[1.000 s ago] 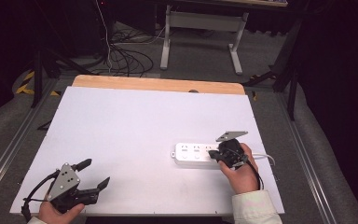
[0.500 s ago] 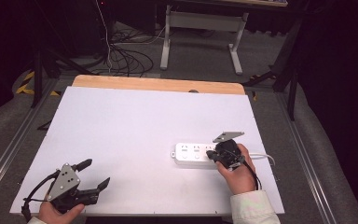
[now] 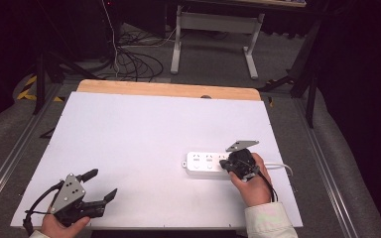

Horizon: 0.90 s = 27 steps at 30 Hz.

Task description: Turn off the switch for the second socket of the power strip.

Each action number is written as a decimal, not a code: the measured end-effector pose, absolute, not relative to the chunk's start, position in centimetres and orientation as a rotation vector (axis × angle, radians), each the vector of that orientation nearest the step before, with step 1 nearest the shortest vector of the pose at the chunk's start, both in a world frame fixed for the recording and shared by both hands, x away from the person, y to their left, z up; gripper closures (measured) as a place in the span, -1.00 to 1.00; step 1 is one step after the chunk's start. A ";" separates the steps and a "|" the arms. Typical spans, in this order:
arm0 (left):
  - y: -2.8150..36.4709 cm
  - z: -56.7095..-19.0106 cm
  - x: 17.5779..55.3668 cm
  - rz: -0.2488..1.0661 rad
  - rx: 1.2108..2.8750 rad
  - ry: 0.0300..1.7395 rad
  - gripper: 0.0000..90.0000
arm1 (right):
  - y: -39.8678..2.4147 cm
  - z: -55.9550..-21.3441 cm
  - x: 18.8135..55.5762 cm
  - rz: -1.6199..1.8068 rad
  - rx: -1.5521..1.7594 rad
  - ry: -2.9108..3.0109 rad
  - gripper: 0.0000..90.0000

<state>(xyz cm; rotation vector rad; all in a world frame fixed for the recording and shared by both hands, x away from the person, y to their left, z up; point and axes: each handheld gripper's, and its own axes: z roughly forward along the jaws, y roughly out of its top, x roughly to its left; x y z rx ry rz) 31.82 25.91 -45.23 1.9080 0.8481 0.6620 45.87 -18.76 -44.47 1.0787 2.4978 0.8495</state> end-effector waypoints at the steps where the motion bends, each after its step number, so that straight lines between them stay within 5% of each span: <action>1: 25.9 -45.2 31.8 0.662 1.908 0.848 -0.59 | -18.7 -44.5 45.9 0.856 1.077 2.502 1.00; 27: 25.9 -45.3 31.8 0.659 1.908 0.851 -0.59 | -18.7 -44.8 45.7 0.853 1.076 2.492 1.00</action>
